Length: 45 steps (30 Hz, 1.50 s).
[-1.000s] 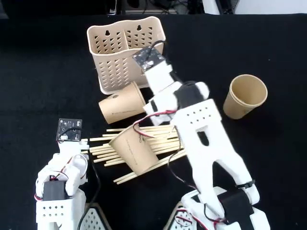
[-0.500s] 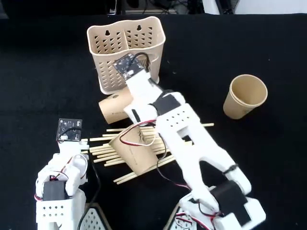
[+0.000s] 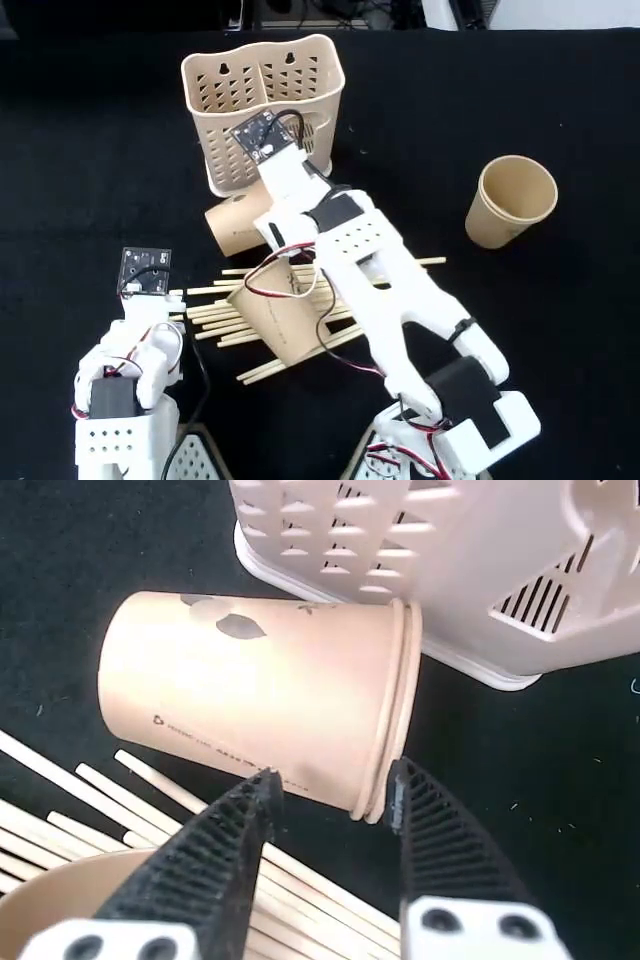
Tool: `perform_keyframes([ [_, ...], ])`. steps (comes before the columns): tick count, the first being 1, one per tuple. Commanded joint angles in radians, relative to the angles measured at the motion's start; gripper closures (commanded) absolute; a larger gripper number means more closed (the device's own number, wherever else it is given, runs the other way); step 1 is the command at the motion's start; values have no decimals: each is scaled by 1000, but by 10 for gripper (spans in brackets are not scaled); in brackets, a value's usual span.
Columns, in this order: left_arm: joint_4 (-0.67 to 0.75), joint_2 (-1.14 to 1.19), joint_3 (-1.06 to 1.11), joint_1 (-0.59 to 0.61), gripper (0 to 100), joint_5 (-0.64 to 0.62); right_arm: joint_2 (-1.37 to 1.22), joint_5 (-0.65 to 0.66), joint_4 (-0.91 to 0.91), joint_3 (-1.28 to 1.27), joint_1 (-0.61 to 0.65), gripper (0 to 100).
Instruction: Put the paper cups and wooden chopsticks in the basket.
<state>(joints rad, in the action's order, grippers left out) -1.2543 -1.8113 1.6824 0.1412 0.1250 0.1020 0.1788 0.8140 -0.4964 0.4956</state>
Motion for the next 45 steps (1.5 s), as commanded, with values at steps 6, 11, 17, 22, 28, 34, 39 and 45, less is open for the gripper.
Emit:
perform_keyframes([
  [6, -18, -8, 15, 7, 967, -3, -13, 2, -23, 4, -41, 822],
  [11, -18, -8, 15, 7, 967, -3, -13, 3, -28, 7, -28, 822],
  [17, -18, -8, 15, 7, 967, -3, -2, 5, -26, -21, -9, 957],
  [22, -18, -8, 15, 7, 967, -3, -1, 3, -18, -42, 0, 986],
  [28, -18, -8, 15, 7, 967, -3, 107, 3, -18, -133, 2, 986],
  [34, -18, -8, 15, 7, 967, -3, 338, 5, 57, -199, 49, 986],
  [39, -18, -8, 15, 7, 967, -3, 512, 5, 178, -160, 92, 986],
  [45, -18, -8, 15, 7, 967, -3, 650, 52, 319, -127, 86, 986],
])
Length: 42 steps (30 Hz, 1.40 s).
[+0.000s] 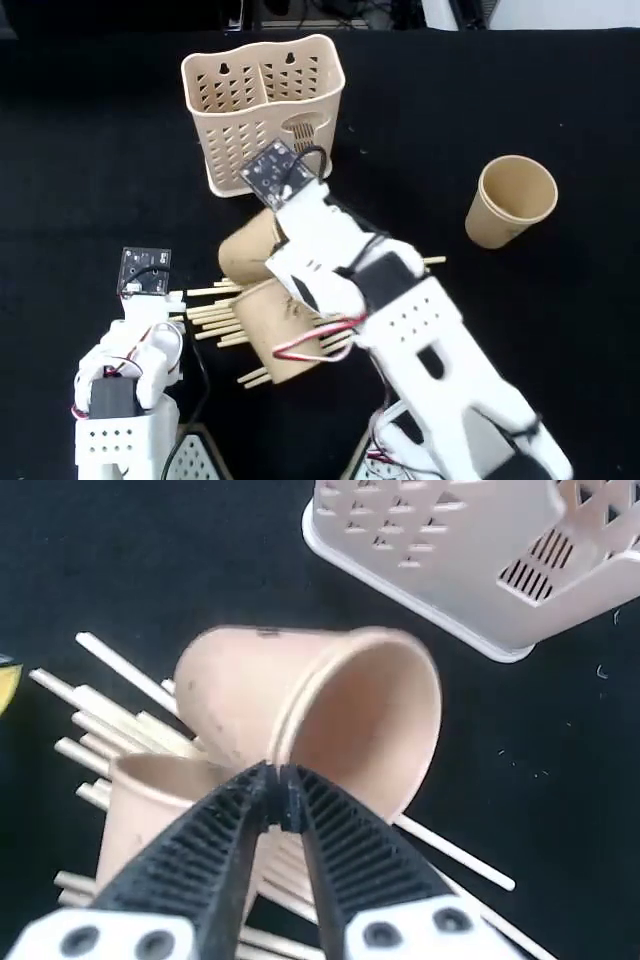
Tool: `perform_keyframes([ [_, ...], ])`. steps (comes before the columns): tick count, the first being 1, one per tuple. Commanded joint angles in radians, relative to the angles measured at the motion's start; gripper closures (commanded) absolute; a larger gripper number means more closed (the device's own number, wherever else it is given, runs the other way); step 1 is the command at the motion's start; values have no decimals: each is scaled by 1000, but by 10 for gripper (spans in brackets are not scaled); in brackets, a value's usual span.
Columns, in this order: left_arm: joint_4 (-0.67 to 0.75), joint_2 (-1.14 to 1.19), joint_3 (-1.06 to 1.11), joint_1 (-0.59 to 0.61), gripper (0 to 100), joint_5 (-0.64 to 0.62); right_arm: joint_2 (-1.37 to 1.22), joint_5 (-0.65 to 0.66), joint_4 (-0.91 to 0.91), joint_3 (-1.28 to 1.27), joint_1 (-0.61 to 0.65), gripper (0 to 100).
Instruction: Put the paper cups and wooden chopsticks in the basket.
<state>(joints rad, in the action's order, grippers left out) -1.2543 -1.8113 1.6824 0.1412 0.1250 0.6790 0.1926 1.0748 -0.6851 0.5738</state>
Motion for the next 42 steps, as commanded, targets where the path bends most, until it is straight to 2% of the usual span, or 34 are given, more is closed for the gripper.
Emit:
perform_keyframes([
  [1, -18, -8, 15, 7, 967, -3, 93, 52, 77, 62, 8, 986],
  [8, -18, -8, 15, 7, 967, -3, 139, 95, 83, 8, -109, 972],
  [13, -18, -8, 15, 7, 967, -3, 140, 21, 32, -81, -181, 800],
  [17, -18, -8, 15, 7, 967, -3, 139, -77, -160, -206, -204, 795],
  [20, -18, -8, 15, 7, 967, -3, 139, -100, -298, -285, -204, 801],
  [24, -18, -8, 15, 7, 967, -3, 137, -100, -377, -328, -210, 801],
  [28, -18, -8, 15, 7, 967, -3, 105, -97, -397, -291, -252, 798],
  [32, -18, -8, 15, 7, 967, -3, -38, -98, -391, -205, -273, 734],
  [37, -18, -8, 15, 7, 967, -3, -228, -98, -391, -104, -269, 730],
  [42, -18, -8, 15, 7, 967, -3, -285, -98, -400, -58, -269, 730],
])
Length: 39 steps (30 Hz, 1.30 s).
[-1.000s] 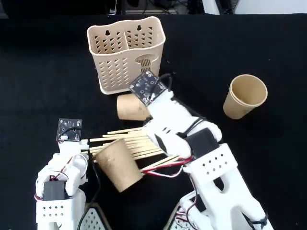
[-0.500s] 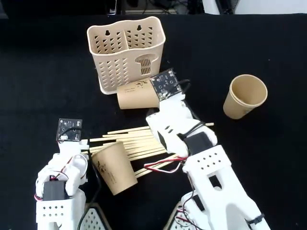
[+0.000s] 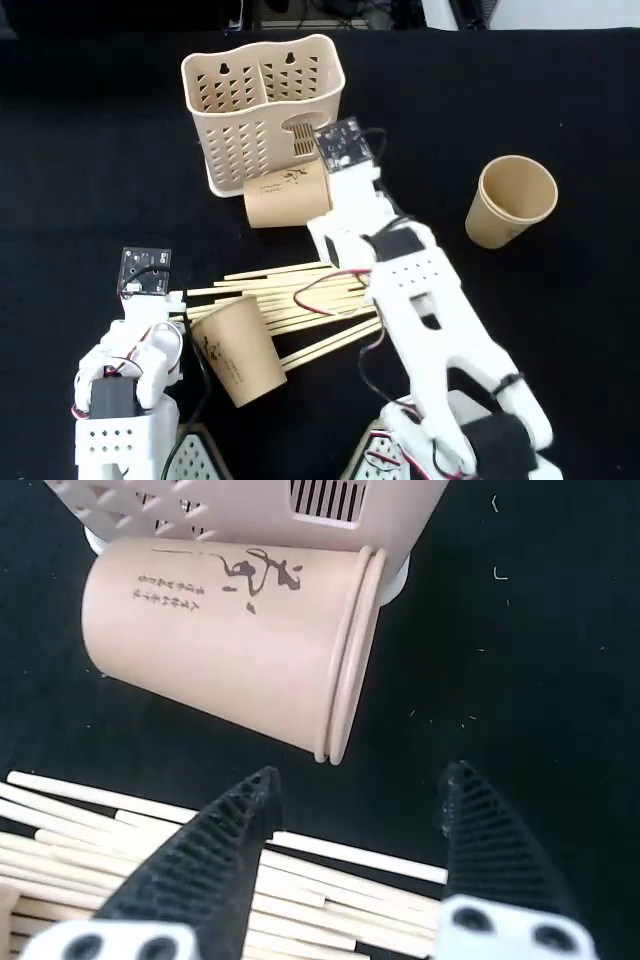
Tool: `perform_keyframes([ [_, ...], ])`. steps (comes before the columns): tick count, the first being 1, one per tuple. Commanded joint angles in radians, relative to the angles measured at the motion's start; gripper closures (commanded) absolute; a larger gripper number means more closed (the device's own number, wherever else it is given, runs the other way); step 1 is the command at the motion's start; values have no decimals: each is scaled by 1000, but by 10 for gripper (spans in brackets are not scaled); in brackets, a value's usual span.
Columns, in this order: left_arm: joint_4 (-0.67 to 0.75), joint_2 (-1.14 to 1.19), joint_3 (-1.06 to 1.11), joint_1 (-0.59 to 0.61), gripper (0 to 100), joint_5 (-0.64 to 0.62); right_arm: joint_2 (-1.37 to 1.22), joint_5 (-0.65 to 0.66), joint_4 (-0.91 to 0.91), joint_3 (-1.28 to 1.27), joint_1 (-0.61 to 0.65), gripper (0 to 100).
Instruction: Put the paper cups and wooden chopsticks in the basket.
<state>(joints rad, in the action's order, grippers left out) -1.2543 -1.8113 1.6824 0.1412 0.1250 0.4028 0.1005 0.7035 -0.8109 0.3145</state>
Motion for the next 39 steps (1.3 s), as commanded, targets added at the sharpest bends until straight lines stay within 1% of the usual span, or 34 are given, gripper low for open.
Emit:
perform_keyframes([
  [1, -18, -8, 15, 7, 967, -3, -10, -5, -31, 74, -9, 730],
  [7, -18, -8, 15, 7, 967, -3, -15, 5, -31, 94, -8, 730],
  [14, -18, -8, 15, 7, 967, -3, -16, -2, -31, 93, 64, 730],
  [18, -18, -8, 15, 7, 967, -3, -21, -5, -75, 85, 66, 730],
  [27, -18, -8, 15, 7, 967, -3, -219, -6, -121, 139, 61, 730],
  [34, -18, -8, 15, 7, 967, -3, -243, 3, -123, 151, 66, 732],
  [36, -18, -8, 15, 7, 967, -3, -246, 5, -123, 151, 69, 763],
  [39, -18, -8, 15, 7, 967, -3, -242, 5, -123, 151, 68, 858],
])
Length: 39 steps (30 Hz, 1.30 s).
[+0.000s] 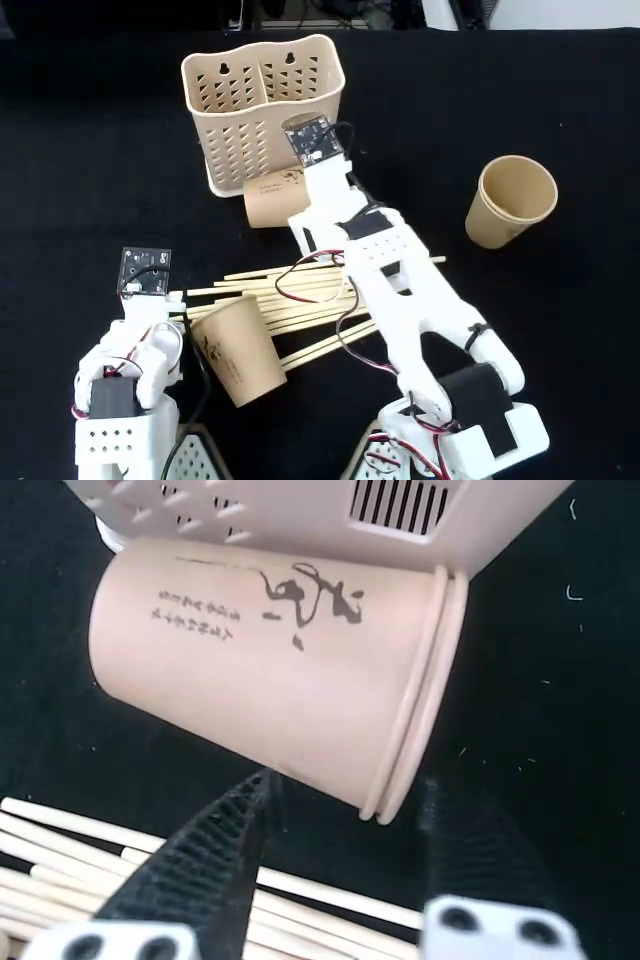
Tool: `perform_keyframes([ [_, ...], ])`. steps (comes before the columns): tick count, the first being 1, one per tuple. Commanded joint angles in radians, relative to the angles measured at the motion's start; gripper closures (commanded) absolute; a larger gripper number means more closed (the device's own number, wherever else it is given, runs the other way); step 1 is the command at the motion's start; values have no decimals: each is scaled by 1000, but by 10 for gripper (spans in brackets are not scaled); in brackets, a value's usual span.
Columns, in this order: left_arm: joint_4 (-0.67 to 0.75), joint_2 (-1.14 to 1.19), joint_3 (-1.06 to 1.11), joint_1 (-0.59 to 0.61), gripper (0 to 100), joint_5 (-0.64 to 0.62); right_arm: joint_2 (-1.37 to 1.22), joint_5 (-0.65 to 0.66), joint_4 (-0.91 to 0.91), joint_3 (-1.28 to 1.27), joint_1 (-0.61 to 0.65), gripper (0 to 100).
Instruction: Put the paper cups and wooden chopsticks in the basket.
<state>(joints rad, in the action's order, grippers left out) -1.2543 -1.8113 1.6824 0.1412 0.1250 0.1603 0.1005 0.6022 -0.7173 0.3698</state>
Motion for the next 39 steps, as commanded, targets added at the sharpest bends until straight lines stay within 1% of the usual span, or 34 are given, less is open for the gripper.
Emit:
perform_keyframes([
  [1, -18, -8, 15, 7, 967, -3, 1, 5, -21, 56, 12, 887],
  [3, -18, -8, 15, 7, 967, -3, 1, 5, -21, 53, 12, 938],
  [6, -18, -8, 15, 7, 967, -3, 2, 5, -15, 50, 12, 980],
  [11, -18, -8, 15, 7, 967, -3, 4, 5, 31, 48, 12, 985],
  [14, -18, -8, 15, 7, 967, -3, 47, 2, 71, 30, 12, 986],
  [19, -18, -8, 15, 7, 967, -3, 271, 3, 124, -82, 29, 986],
  [23, -18, -8, 15, 7, 967, -3, 501, 9, 250, -139, 15, 986],
  [27, -18, -8, 15, 7, 967, -3, 693, 103, 445, -94, -77, 986],
  [31, -18, -8, 15, 7, 967, -3, 792, 207, 539, 33, -230, 986],
  [35, -18, -8, 15, 7, 967, -3, 769, 313, 578, 208, -411, 986],
  [39, -18, -8, 15, 7, 967, -3, 651, 422, 661, 426, -534, 986],
])
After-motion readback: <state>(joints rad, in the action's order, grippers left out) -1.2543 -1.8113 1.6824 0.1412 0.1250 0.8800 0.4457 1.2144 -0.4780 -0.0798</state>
